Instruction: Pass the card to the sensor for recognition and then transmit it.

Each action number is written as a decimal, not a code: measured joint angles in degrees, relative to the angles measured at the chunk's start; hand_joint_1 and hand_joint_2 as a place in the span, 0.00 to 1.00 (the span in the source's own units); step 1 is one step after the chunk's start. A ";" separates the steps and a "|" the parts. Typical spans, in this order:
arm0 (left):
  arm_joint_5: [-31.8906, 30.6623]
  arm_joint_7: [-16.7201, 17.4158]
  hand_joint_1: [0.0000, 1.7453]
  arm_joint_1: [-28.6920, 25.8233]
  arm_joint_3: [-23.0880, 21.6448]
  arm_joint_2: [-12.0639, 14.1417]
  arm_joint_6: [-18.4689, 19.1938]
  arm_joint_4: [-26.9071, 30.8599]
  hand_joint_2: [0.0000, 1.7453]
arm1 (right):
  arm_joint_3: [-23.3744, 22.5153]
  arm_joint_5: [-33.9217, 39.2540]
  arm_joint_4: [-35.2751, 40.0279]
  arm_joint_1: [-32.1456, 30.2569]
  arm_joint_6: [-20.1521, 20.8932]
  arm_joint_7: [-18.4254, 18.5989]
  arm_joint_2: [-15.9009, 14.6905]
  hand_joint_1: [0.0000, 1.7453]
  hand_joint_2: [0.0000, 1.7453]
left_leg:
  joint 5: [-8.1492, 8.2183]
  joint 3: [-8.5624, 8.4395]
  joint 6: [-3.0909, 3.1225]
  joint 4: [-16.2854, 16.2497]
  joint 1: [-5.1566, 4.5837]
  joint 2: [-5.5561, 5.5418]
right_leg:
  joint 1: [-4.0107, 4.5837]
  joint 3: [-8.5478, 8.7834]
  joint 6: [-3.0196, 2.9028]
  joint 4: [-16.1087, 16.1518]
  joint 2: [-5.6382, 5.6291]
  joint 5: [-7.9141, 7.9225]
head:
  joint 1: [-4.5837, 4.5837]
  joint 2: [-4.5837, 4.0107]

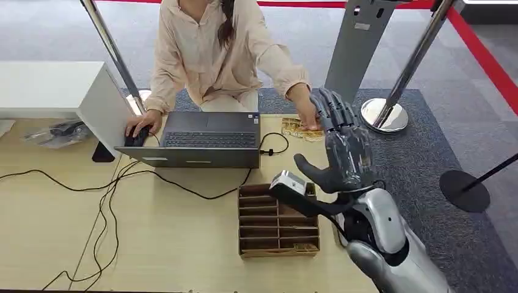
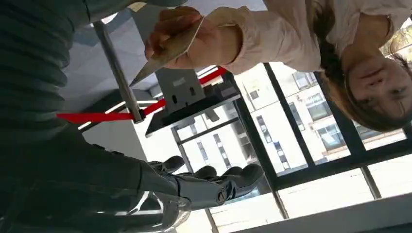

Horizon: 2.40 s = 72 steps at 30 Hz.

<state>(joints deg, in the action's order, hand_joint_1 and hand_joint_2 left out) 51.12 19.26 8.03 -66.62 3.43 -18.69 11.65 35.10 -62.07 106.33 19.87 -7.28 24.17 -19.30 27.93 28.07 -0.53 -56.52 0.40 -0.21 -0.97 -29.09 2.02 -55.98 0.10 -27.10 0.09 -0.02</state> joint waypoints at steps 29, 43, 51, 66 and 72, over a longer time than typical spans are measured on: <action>-1.14 -0.59 0.00 0.10 -1.55 -0.02 0.35 0.00 0.00 | 1.53 -0.83 -6.49 2.46 0.66 0.92 0.74 0.00 1.00 | 0.00 0.00 0.00 0.00 0.00 0.00 | 0.00 0.00 0.00 0.00 0.00 0.00 | -0.02 0.00; -1.20 -1.03 0.00 0.09 -1.57 -0.02 0.59 0.00 0.00 | 2.40 -1.36 -9.53 2.62 0.59 0.98 1.11 0.96 1.00 | 0.00 0.01 0.00 0.00 0.00 0.00 | 0.00 0.00 0.00 0.00 0.00 0.00 | -0.02 0.00; -1.14 -1.05 0.00 0.09 -1.57 -0.02 0.57 0.00 0.00 | 2.41 -1.38 -10.86 2.64 0.48 1.20 1.18 1.00 1.00 | 0.00 0.00 0.00 0.00 0.00 0.00 | 0.00 0.00 0.00 0.00 0.00 0.00 | -0.02 0.00; -1.05 -1.11 0.00 0.09 -1.57 -0.02 0.57 0.00 0.00 | 2.43 -1.38 -11.72 2.79 0.42 1.29 1.25 1.00 1.00 | 0.00 0.00 0.00 0.00 0.00 0.00 | 0.00 -0.01 0.00 0.00 0.00 0.00 | -0.02 0.00; -1.05 -1.27 0.00 0.09 -1.57 0.00 0.57 0.00 0.00 | 2.40 -1.53 -12.20 2.81 -0.02 1.44 1.25 1.00 1.00 | 0.00 0.00 0.00 0.00 0.00 0.00 | 0.00 -0.01 0.00 0.00 0.00 0.00 | -0.02 0.00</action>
<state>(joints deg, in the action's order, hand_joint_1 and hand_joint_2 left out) 50.07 17.99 8.12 -68.19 3.43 -18.12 11.65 37.51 -63.60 94.14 22.68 -7.30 25.62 -18.05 27.93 28.06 -0.53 -56.53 0.40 -0.21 -0.97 -29.10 2.02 -55.98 0.10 -27.09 0.07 -0.02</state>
